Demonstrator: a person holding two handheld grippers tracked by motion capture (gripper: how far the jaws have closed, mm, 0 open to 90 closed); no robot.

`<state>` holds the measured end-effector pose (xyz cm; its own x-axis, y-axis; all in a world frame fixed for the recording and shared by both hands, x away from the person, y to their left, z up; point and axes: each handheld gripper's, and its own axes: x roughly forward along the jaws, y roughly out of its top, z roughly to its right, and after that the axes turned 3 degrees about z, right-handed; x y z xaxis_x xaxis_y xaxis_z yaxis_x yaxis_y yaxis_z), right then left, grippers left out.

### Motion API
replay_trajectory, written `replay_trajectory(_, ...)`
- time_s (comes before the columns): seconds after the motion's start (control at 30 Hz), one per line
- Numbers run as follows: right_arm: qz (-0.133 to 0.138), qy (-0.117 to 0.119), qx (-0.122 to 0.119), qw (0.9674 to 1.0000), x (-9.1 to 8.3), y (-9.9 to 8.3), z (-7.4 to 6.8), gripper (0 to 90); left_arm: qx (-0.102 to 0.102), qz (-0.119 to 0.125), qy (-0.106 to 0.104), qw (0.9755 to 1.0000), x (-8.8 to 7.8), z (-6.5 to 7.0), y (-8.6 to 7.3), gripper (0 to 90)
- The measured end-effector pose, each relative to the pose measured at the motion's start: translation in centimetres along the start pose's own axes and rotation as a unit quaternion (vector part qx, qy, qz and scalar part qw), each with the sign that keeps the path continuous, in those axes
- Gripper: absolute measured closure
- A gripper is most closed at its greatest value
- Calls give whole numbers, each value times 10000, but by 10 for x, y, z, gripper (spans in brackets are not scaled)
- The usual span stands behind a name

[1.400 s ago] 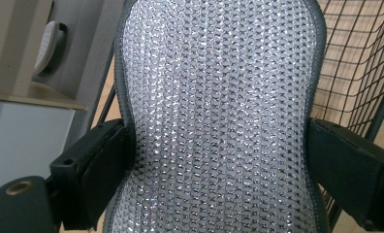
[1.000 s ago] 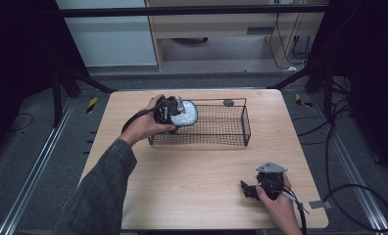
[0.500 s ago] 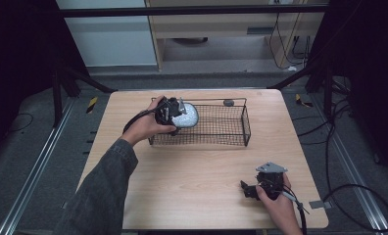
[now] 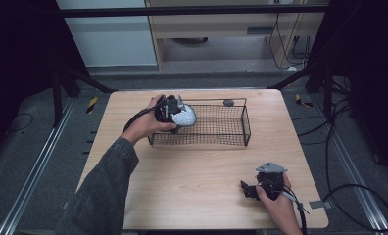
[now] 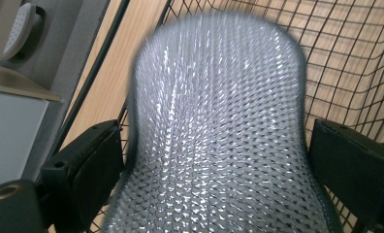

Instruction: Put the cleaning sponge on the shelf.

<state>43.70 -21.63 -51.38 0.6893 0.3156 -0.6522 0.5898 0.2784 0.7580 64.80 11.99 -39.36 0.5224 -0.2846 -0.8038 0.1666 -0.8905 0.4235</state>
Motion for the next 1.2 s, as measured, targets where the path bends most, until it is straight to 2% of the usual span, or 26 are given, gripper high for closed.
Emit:
replay_trajectory(0.3,1,-2,-4,10000,0,0,0,4,-63,110,-31,9999,-7,-2,3,56)
replay_trajectory(0.6,-7,-1,6,10000,0,0,0,4,-148,224,-39,9996,-16,4,7,62)
replay_trajectory(0.77,-14,-3,5,10000,0,0,0,4,-229,347,-106,9991,-24,10,11,64)
replay_trajectory(0.87,-14,-3,3,10000,0,0,0,4,-376,400,-145,9984,-28,15,13,66)
replay_trajectory(1.03,-15,-1,13,10000,0,0,0,4,-428,424,-188,9980,-31,24,15,60)
replay_trajectory(1.13,-5,0,4,10000,0,0,0,4,-462,478,-137,9977,-34,31,16,42)
replay_trajectory(1.2,-4,0,5,10000,0,0,0,4,-601,521,-113,9968,-37,37,16,41)
